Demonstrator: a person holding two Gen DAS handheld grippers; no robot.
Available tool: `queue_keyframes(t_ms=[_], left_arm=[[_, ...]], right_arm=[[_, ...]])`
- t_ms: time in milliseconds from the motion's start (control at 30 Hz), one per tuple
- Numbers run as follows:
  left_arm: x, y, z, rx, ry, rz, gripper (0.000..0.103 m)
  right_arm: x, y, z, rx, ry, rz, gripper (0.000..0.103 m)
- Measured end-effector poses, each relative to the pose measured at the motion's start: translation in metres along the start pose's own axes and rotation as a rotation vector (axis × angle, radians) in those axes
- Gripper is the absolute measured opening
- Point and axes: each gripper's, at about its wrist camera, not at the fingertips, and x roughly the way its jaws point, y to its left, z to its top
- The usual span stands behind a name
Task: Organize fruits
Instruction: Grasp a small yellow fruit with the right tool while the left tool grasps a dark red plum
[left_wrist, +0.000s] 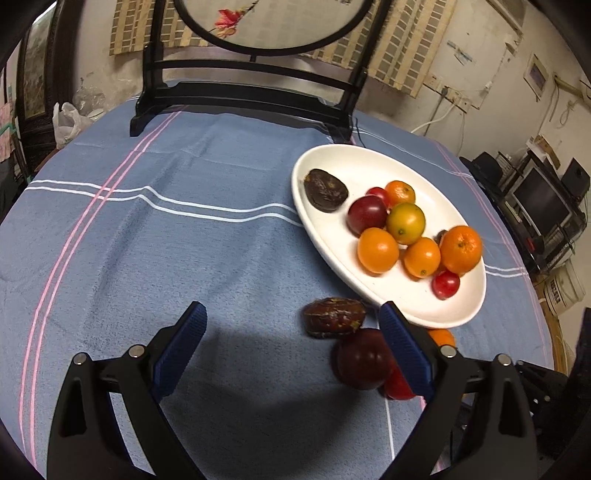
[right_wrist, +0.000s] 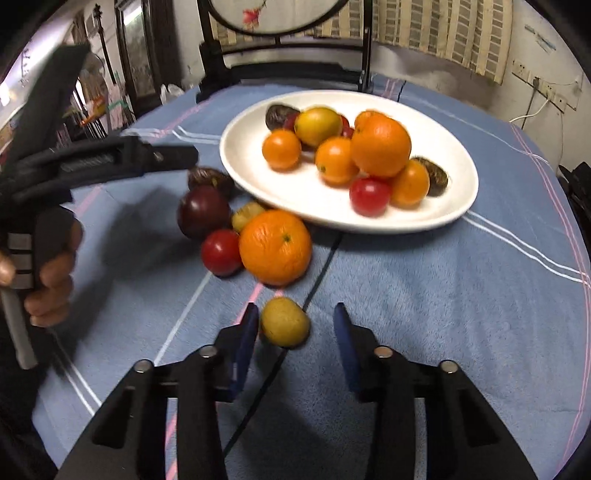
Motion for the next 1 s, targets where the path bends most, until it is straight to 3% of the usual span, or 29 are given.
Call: queue_keyframes(t_ms=[100,367,567,800,933,1000], left_arm=[[0.000,-0.006,-0.003,0.028,0.010,-0.004,0.092],[0.003,-0.008,-0.017,0.060,0.073,-0.020,0.093],[0.002,-0.010,-0.022,0.068,0.092,-0.037,0.093],[0.009,-0.005,-0.019,-0.043,0.119,-0.147,0.093],[0.022,-0.015,-0.021,-0.037,0.150,-0.128,0.091],[0.025,-0.022,-0.022,-0.004,0.143,-0.111,0.075]], right_arm=[[-0.002,0.005,-0.001,-0.018,-0.012,0.011,0.026],[-0.019,-0.013,0.004,0.060,-0.098,0.000,0.026],[-0.011,-0.023,0.004,0.103,-0.067,-0.037,0.026],[-0.010,-0.018,0.006,0.087,-0.075,-0.022,0.026],[-0.008,-0.013,0.008,0.075,-0.077,-0.022,0.026],[-0.009,-0.012,0.008,0.073,-0.080,-0.020,0.026]])
